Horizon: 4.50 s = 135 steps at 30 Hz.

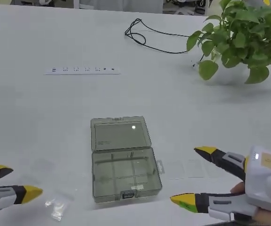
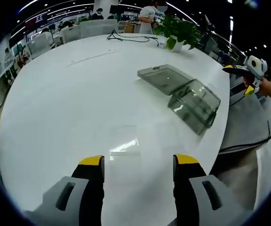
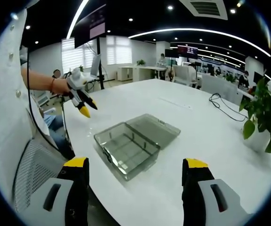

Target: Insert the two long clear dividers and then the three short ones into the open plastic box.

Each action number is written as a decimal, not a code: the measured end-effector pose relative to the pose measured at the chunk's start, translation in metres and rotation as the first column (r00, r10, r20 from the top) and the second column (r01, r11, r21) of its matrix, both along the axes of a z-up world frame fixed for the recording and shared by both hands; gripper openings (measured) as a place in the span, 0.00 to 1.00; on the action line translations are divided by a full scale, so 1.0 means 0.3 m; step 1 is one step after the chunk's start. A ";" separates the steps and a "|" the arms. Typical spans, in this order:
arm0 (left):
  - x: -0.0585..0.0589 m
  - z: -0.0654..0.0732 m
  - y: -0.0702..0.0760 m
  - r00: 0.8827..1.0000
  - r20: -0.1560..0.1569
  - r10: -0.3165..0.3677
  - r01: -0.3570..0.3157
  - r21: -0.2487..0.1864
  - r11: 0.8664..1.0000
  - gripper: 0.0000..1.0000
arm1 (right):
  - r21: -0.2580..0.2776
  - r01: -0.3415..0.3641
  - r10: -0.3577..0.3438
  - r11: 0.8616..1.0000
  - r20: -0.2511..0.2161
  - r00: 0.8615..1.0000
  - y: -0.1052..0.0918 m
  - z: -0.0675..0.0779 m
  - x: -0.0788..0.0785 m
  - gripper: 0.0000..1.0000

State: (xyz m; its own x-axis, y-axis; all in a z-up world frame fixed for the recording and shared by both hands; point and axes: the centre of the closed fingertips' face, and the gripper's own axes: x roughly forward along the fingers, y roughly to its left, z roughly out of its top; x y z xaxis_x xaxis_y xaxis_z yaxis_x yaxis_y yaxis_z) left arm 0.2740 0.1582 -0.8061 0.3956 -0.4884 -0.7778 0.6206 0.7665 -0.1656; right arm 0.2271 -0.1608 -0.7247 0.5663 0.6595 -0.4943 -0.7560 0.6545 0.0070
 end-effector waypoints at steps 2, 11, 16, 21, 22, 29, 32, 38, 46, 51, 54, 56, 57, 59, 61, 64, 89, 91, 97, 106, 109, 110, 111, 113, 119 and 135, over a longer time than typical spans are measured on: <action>0.006 -0.010 0.005 1.000 -0.010 0.011 -0.011 0.011 1.000 0.55 | 0.002 0.003 -0.003 1.000 -0.002 1.000 0.000 -0.001 0.000 0.81; 0.007 -0.084 0.031 0.997 -0.064 0.034 -0.027 0.105 0.994 0.49 | 0.010 0.008 -0.008 1.000 -0.005 1.000 0.004 -0.003 0.002 0.81; 0.000 -0.108 0.039 0.996 -0.086 0.034 -0.022 0.143 0.989 0.48 | 0.013 0.013 -0.013 1.000 -0.006 1.000 0.003 -0.004 0.005 0.81; 0.004 -0.116 0.049 0.996 -0.083 0.028 -0.013 0.174 0.985 0.44 | 0.014 0.009 -0.009 1.000 -0.009 1.000 0.009 -0.005 0.001 0.81; 0.008 -0.117 0.049 0.996 -0.087 0.028 -0.013 0.178 0.984 0.44 | 0.015 0.009 -0.009 1.000 -0.010 1.000 0.011 -0.005 -0.001 0.81; 0.012 -0.123 0.055 0.996 -0.092 -0.006 0.028 0.239 0.971 0.41 | 0.020 0.012 -0.012 1.000 -0.009 1.000 0.013 -0.005 -0.003 0.81; 0.015 -0.126 0.061 0.995 -0.095 -0.017 0.042 0.267 0.963 0.38 | 0.022 0.013 -0.013 1.000 -0.008 1.000 0.014 -0.004 -0.003 0.81; 0.016 -0.128 0.064 0.993 -0.110 -0.029 0.060 0.289 0.955 0.37 | 0.029 0.016 -0.015 0.999 -0.005 1.000 0.016 -0.003 -0.003 0.81; 0.011 -0.125 0.056 0.989 -0.138 -0.047 0.088 0.308 0.947 0.34 | 0.034 0.016 -0.016 0.999 -0.003 1.000 0.020 -0.002 -0.007 0.80; 0.012 -0.127 0.055 0.987 -0.155 -0.046 0.094 0.317 0.944 0.32 | 0.035 0.017 -0.017 0.999 -0.003 1.000 0.018 -0.001 -0.011 0.80; 0.013 -0.126 0.058 0.986 -0.163 -0.038 0.088 0.308 0.947 0.32 | 0.035 0.018 -0.018 0.999 -0.002 1.000 0.017 -0.001 -0.014 0.80; 0.015 -0.125 0.060 0.985 -0.169 -0.025 0.075 0.298 0.952 0.32 | 0.036 0.020 -0.020 0.999 -0.002 1.000 0.017 -0.002 -0.015 0.79; 0.015 -0.125 0.060 0.985 -0.172 -0.022 0.073 0.296 0.952 0.32 | 0.036 0.019 -0.019 0.999 -0.002 1.000 0.018 -0.002 -0.016 0.79; 0.013 -0.124 0.058 0.984 -0.177 -0.019 0.072 0.296 0.953 0.31 | 0.036 0.020 -0.020 0.999 -0.002 1.000 0.019 -0.003 -0.018 0.79; 0.011 -0.123 0.056 0.983 -0.182 -0.015 0.069 0.296 0.953 0.31 | 0.035 0.019 -0.019 0.999 -0.002 1.000 0.021 -0.003 -0.020 0.79; 0.010 -0.122 0.054 0.981 -0.193 0.009 0.047 0.285 0.957 0.31 | 0.036 0.018 -0.018 0.999 -0.003 1.000 0.024 -0.002 -0.022 0.79; -0.022 -0.040 0.005 0.970 -0.180 0.166 -0.168 0.008 0.986 0.30 | 0.035 -0.042 0.042 0.999 0.010 0.999 0.102 0.061 -0.012 0.76; -0.023 -0.016 -0.004 0.971 -0.167 0.172 -0.177 -0.018 0.984 0.30 | 0.039 -0.053 0.053 0.998 0.006 0.999 0.119 0.070 -0.011 0.73; -0.016 0.073 -0.071 0.976 -0.122 0.182 -0.200 -0.147 0.969 0.30 | 0.052 -0.075 0.073 0.996 0.039 0.997 0.173 0.119 0.007 0.72; -0.013 0.251 -0.243 0.985 -0.054 0.161 -0.170 -0.363 0.916 0.30 | 0.142 -0.049 0.041 0.989 0.059 0.997 0.247 0.223 0.051 0.63; -0.016 0.290 -0.289 0.988 -0.042 0.150 -0.154 -0.400 0.903 0.30 | 0.184 -0.019 0.012 0.983 0.044 0.999 0.266 0.257 0.067 0.60; -0.017 0.310 -0.310 0.989 -0.035 0.146 -0.147 -0.417 0.897 0.30 | 0.198 -0.011 0.003 0.980 0.039 0.999 0.273 0.269 0.075 0.58; -0.018 0.322 -0.325 0.989 -0.030 0.143 -0.141 -0.429 0.892 0.30 | 0.209 -0.006 -0.003 0.978 0.040 0.999 0.278 0.280 0.078 0.56; -0.018 0.350 -0.358 0.990 -0.022 0.138 -0.133 -0.455 0.881 0.30 | 0.220 0.022 -0.029 0.975 0.030 0.999 0.285 0.295 0.091 0.53; -0.023 0.401 -0.445 0.996 0.018 0.091 -0.072 -0.478 0.876 0.30 | 0.259 0.094 -0.086 0.961 -0.041 0.995 0.319 0.309 0.115 0.44; -0.039 0.487 -0.576 0.988 0.154 -0.014 0.083 -0.455 0.886 0.30 | 0.337 0.173 -0.134 0.925 -0.134 0.982 0.392 0.308 0.124 0.22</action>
State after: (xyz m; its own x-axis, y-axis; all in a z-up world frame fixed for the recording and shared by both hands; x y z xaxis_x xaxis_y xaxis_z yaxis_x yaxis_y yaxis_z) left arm 0.2621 -0.0147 -0.6600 0.4516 -0.7981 -0.3989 0.6985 0.5944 -0.3985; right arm 0.2644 -0.0431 -0.6323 0.6307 0.7096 -0.3141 -0.6288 0.7045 0.3290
